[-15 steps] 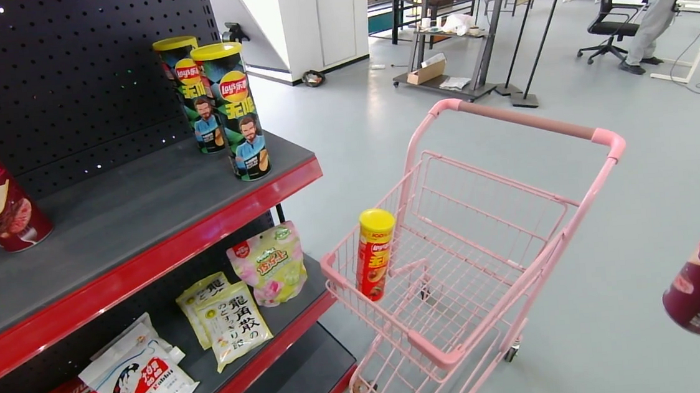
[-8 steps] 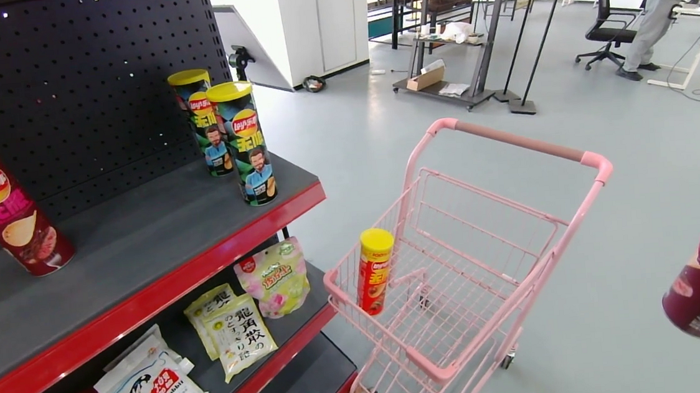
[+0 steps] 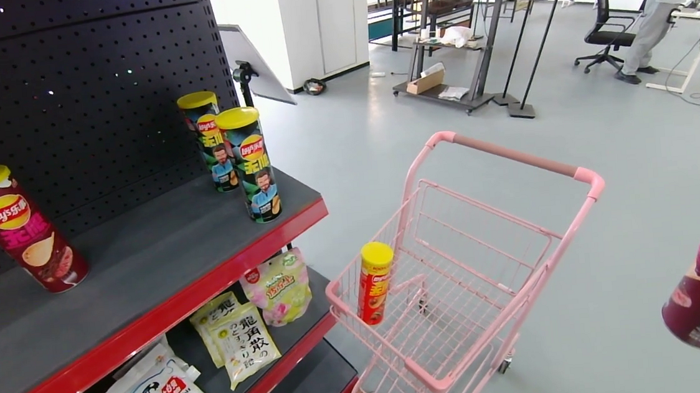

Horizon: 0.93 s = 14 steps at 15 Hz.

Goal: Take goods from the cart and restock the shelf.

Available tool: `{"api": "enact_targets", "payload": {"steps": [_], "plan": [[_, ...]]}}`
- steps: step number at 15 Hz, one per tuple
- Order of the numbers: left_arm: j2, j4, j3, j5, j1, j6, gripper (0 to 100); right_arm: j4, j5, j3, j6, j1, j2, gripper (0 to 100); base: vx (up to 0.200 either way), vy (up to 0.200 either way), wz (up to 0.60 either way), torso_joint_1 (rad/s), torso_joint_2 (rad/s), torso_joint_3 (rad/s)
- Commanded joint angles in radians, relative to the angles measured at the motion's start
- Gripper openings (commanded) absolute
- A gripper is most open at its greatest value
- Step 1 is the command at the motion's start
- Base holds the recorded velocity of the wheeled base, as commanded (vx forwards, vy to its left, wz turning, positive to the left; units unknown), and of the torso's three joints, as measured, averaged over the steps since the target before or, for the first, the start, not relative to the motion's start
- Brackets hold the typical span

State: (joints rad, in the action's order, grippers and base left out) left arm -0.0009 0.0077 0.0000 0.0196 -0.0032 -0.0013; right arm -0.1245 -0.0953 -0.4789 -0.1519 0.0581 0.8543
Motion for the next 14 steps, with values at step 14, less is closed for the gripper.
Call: {"api": "enact_targets", "payload": {"steps": [14], "plan": [[0.001,0.000,0.000,0.000,0.000,0.000,100,0.008,-0.006,0.060,-0.001,-0.001,-0.052,0,0.000,0.000,0.17,0.084,-0.19,-0.105]]}}
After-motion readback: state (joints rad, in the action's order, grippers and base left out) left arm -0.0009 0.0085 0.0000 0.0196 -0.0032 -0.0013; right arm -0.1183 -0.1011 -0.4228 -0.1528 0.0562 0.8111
